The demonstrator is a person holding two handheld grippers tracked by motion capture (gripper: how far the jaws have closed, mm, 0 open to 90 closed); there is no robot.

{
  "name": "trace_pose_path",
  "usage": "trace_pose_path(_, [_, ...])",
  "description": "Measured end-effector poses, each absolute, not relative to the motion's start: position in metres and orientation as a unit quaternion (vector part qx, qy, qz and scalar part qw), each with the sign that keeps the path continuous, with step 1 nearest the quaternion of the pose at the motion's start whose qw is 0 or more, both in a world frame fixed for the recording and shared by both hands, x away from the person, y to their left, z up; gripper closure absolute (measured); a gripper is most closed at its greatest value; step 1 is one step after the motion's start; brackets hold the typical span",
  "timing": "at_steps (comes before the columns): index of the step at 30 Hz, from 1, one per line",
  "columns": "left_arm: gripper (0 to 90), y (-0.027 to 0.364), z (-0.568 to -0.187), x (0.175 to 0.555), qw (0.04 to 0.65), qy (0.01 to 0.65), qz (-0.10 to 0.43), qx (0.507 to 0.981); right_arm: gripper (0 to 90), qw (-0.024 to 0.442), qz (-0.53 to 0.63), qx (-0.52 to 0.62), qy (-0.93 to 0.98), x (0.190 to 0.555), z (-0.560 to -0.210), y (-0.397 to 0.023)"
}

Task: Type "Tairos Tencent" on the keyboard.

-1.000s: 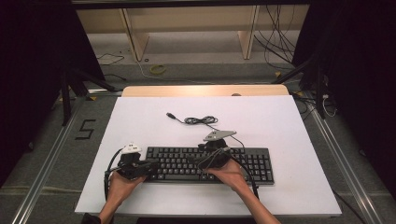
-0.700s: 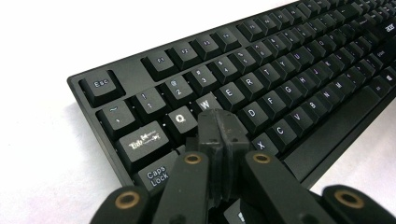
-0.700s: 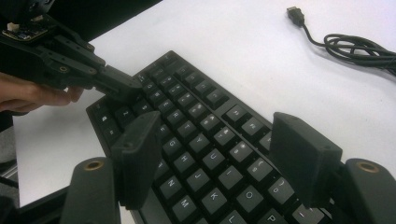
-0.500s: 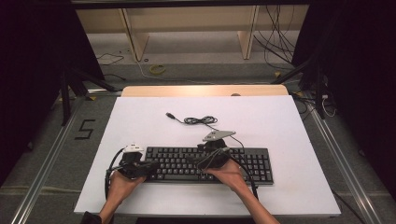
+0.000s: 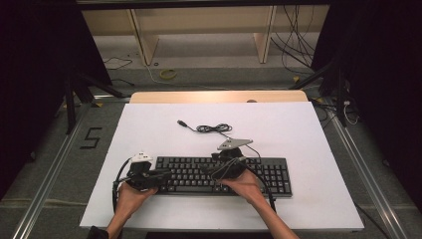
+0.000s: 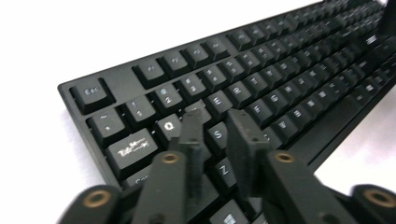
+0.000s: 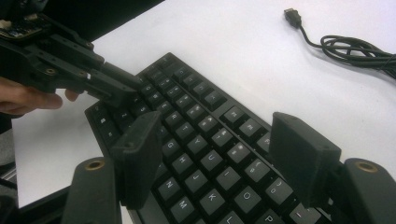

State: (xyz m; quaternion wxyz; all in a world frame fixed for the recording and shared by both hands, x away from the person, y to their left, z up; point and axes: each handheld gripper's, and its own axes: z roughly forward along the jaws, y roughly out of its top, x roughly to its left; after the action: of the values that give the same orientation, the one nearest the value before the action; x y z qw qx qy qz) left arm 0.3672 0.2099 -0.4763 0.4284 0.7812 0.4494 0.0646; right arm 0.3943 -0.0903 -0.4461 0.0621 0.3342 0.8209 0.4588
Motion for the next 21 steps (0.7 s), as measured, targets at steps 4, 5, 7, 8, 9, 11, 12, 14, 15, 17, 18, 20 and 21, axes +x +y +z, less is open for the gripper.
trace_pose_path(4, [59.6,0.21,-0.4729,0.365,0.447,0.448,0.064,0.772,36.6,0.062,0.46,0.334,0.821,0.3944,-0.4463,-0.09])
trace_pose_path(5, [56.9,0.2101,-0.4723,0.3644,0.448,0.449,0.064,0.77,37.0,0.062,0.459,0.334,0.821,0.3943,-0.4462,-0.09])
trace_pose_path(7, [52.9,0.2101,-0.4711,0.3633,0.456,0.449,0.064,0.766,38.5,0.062,0.46,0.333,0.821,0.3945,-0.4462,-0.09])
trace_pose_path(8, [50.8,0.2101,-0.4706,0.363,0.457,0.447,0.065,0.766,39.4,0.062,0.46,0.333,0.821,0.3944,-0.4461,-0.0901])
trace_pose_path(9, [49.2,0.21,-0.47,0.3626,0.46,0.447,0.066,0.764,40.4,0.063,0.46,0.332,0.821,0.3945,-0.4461,-0.09])
trace_pose_path(11, [46.4,0.2099,-0.4695,0.3621,0.463,0.447,0.065,0.762,42.1,0.062,0.461,0.331,0.821,0.3945,-0.4462,-0.0898])
trace_pose_path(12, [44.9,0.2098,-0.4691,0.3617,0.466,0.447,0.064,0.761,43.5,0.062,0.461,0.331,0.821,0.3945,-0.4463,-0.0895])
trace_pose_path(14, [42.6,0.2101,-0.4684,0.361,0.47,0.446,0.063,0.759,45.3,0.06,0.46,0.332,0.821,0.3947,-0.4469,-0.089])
trace_pose_path(15, [41.7,0.2104,-0.4682,0.3608,0.471,0.446,0.062,0.758,46.5,0.06,0.46,0.331,0.822,0.3949,-0.4472,-0.0889])
trace_pose_path(17, [40.2,0.2105,-0.4676,0.3602,0.474,0.447,0.062,0.757,48.5,0.059,0.459,0.331,0.822,0.395,-0.4476,-0.0884])
trace_pose_path(18, [39.7,0.2102,-0.4673,0.3597,0.476,0.448,0.061,0.754,49.5,0.059,0.458,0.332,0.822,0.395,-0.4477,-0.0881])
trace_pose_path(20, [38.8,0.2106,-0.4666,0.3592,0.478,0.446,0.062,0.754,51.3,0.058,0.458,0.331,0.823,0.3953,-0.4481,-0.0878])
trace_pose_path(21, [38.5,0.2106,-0.4664,0.359,0.479,0.446,0.062,0.754,52.5,0.059,0.457,0.33,0.824,0.3955,-0.4484,-0.0876])
